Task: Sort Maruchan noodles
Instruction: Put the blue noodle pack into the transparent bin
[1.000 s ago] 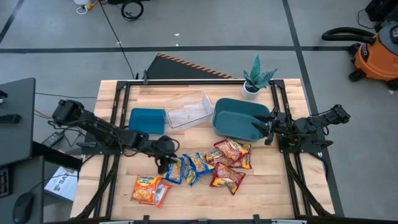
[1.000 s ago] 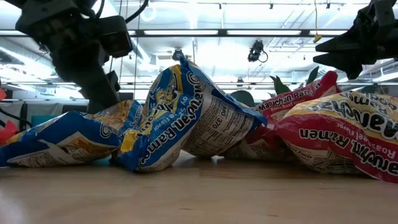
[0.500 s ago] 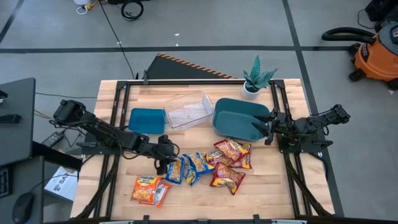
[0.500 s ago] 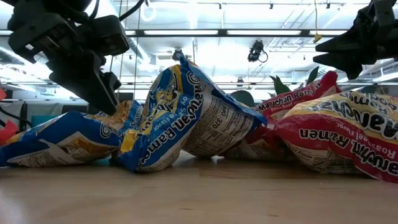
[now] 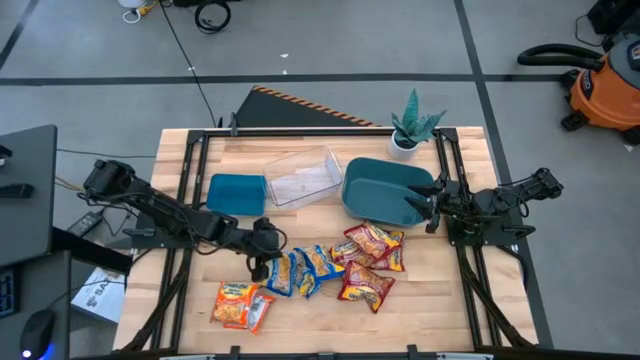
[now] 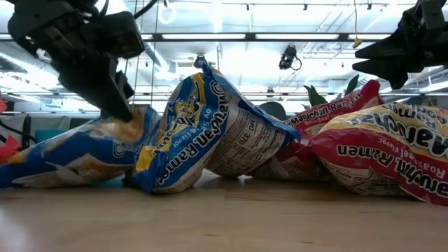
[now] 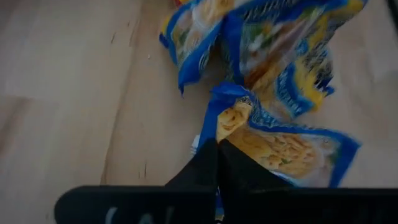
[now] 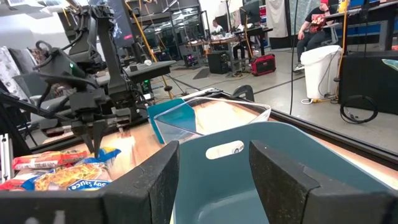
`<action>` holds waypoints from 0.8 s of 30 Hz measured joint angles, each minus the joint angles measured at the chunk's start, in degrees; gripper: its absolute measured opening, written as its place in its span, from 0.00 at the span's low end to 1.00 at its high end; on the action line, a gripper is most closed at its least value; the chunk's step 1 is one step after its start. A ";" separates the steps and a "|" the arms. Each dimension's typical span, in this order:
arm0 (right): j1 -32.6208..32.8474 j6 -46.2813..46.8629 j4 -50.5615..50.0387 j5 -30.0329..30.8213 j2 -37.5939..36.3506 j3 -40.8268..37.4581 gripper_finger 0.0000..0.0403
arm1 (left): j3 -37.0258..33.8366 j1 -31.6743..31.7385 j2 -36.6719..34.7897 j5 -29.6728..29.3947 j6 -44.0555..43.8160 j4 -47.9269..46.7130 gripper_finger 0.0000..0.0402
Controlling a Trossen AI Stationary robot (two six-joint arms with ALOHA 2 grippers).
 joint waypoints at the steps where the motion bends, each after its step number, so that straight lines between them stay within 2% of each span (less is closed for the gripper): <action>1: 0.00 0.00 0.01 -0.02 0.02 -0.01 0.49 | 0.00 0.27 -0.84 0.04 0.15 -0.27 0.02; 11: 0.00 0.00 0.01 0.00 0.00 -0.01 0.49 | 0.00 4.33 -14.88 -0.86 2.15 -3.38 0.02; 13: 0.00 0.00 -0.01 -0.01 0.00 0.00 0.49 | 0.00 5.75 -17.76 -2.60 4.28 -2.81 0.02; 16: 0.00 0.00 -0.01 -0.02 0.01 0.00 0.49 | 0.00 8.16 -21.30 -8.16 7.33 -2.36 0.02; 20: 0.00 0.00 0.01 -0.01 0.01 0.00 0.49 | 0.00 12.36 -22.84 -15.68 11.73 1.59 0.02; 22: 0.00 0.00 0.00 -0.02 0.01 0.00 0.49 | 0.00 15.06 -22.84 -15.91 13.66 7.04 0.02; 24: 0.00 -0.02 0.01 -0.02 0.00 -0.01 0.49 | 0.02 18.06 -22.80 -13.77 15.19 11.78 0.02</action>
